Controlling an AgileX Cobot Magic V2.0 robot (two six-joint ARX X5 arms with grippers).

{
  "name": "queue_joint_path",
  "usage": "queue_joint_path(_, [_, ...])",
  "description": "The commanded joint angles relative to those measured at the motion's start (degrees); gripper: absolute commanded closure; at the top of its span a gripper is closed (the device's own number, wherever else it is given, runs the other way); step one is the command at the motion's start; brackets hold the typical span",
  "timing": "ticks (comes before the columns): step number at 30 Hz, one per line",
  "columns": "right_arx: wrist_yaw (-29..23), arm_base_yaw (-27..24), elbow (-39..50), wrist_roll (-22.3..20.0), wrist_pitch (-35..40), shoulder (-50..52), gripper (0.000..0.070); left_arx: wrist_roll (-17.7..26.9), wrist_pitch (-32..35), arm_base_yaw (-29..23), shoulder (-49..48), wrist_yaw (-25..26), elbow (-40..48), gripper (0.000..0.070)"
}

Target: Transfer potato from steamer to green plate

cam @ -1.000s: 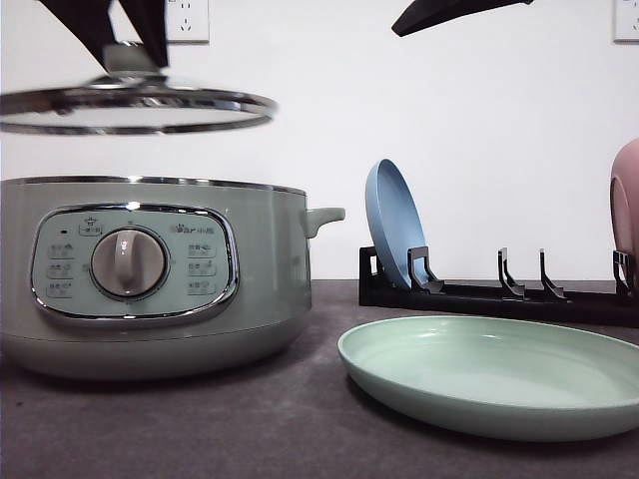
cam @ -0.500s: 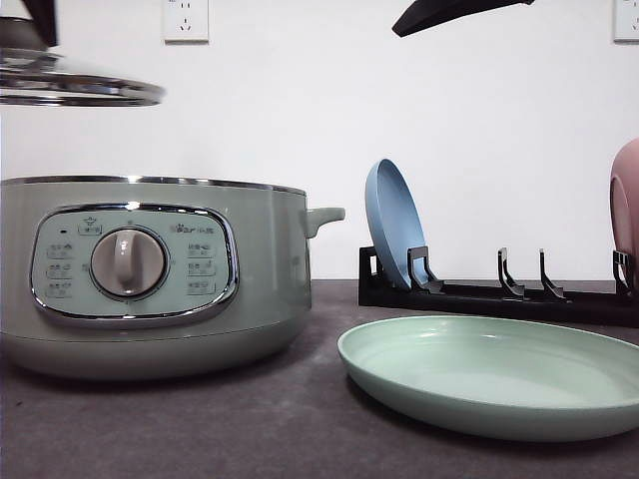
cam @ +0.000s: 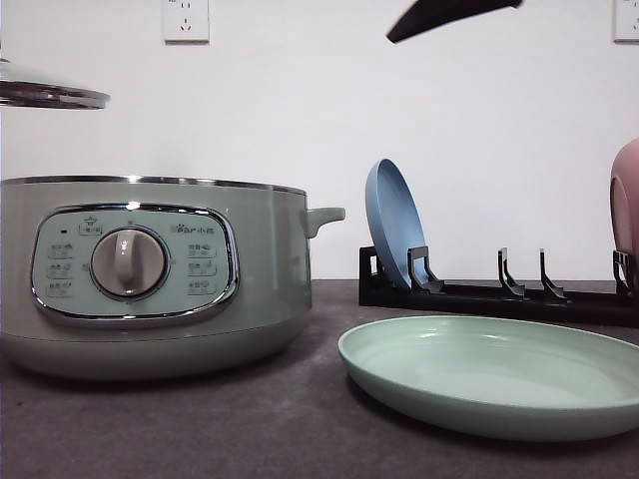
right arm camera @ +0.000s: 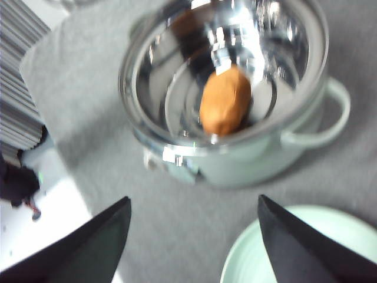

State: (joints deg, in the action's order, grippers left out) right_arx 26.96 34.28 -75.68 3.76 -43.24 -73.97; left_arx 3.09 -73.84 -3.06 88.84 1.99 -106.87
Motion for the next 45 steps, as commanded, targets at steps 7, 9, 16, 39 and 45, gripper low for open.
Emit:
queue_joint_path(7, [-0.05, 0.57, -16.76, 0.67, -2.72, -12.02, 0.0224, -0.11, 1.86, -0.27, -0.26, 0.34, -2.47, 0.0699])
queue_joint_path(9, [-0.08, 1.04, -21.56, 0.54, -3.74, -15.80, 0.0223, -0.11, 1.86, -0.27, -0.26, 0.33, -2.47, 0.0699])
queue_joint_path(16, [-2.24, 4.02, -36.52, 0.02, -6.74, -28.78, 0.0222, -0.13, 1.88, -0.27, -0.26, 0.32, -2.47, 0.0699])
queue_joint_path(39, [-21.64, 13.41, -44.76, -3.79, -6.55, -51.41, 0.0205, -0.13, 1.77, -0.25, -0.26, 0.34, -2.47, 0.0699])
queue_joint_path(45, [-22.74, 13.65, -44.76, -3.74, -6.57, -53.71, 0.0204, -0.13, 1.66, -0.25, -0.26, 0.34, -2.47, 0.0699])
